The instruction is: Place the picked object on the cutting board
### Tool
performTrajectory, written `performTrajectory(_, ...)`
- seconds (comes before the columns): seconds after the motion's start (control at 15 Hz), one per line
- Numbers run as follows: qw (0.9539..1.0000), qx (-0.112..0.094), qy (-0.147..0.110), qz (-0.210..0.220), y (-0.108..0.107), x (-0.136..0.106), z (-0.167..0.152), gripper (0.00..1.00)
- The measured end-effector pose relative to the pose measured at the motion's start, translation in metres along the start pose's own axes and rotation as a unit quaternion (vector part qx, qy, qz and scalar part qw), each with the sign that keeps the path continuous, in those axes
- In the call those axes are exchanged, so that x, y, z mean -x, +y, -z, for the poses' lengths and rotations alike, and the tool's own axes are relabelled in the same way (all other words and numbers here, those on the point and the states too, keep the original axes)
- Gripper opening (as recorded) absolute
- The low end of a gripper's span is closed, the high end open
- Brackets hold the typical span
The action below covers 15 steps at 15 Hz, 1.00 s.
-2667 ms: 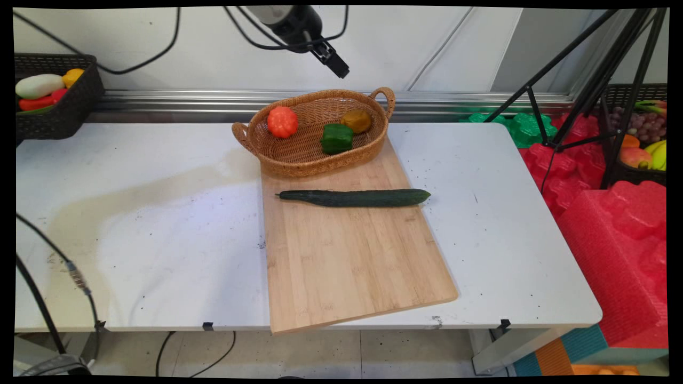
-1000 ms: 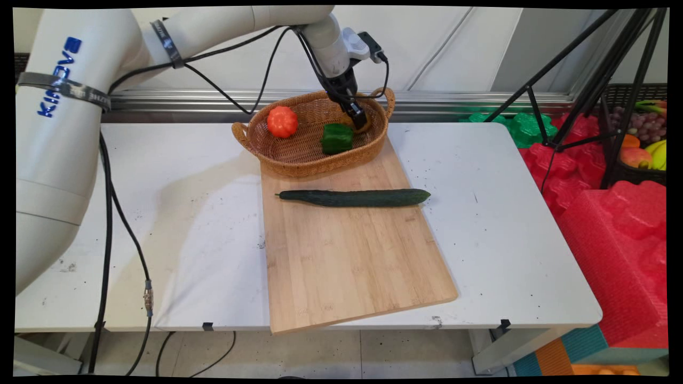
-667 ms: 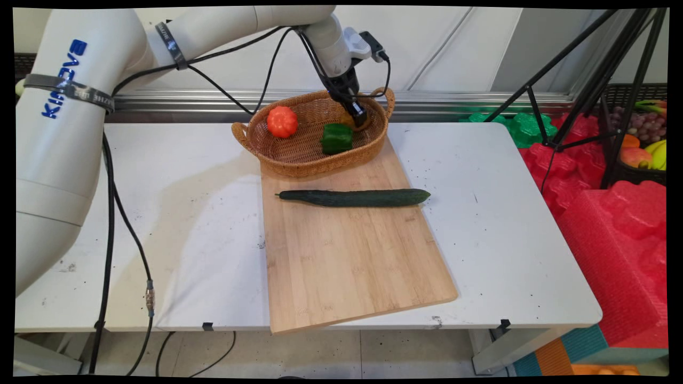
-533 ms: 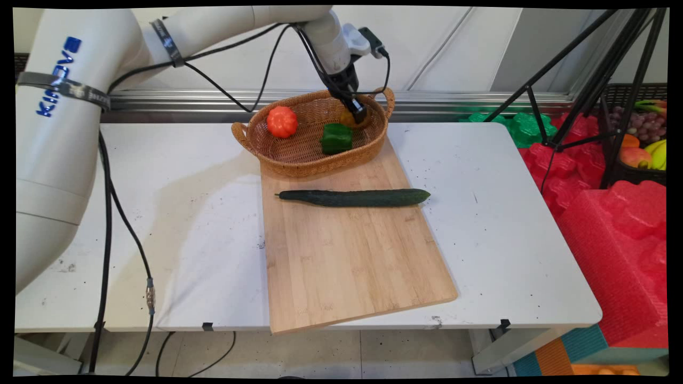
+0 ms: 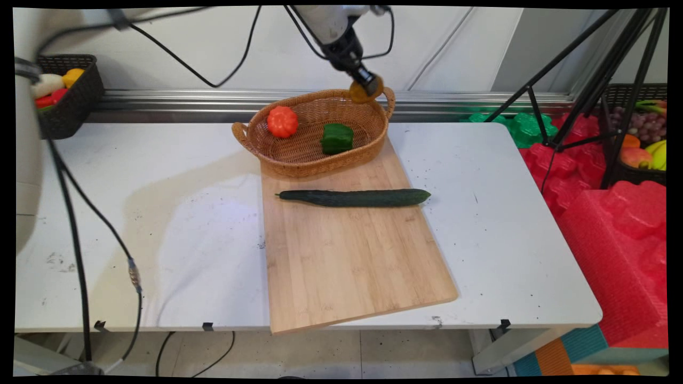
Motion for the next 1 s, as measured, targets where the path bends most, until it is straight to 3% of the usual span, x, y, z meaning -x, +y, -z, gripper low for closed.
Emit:
performTrajectory(0.2,0.9991,0.022,0.035,0.004,0.032,0.000,0.053,0.00)
performTrajectory(0.4,0.9986,0.031,0.042,-0.003,0.055,0.018,0.089,0.00)
performTrajectory(0.6,0.9987,0.034,0.034,-0.014,0.071,0.045,0.115,0.00)
performTrajectory(0.8,0.9997,0.014,0.010,-0.016,0.074,0.087,0.139,0.00)
performTrajectory(1.0,0.9997,0.006,-0.008,-0.023,0.077,0.118,0.153,0.00)
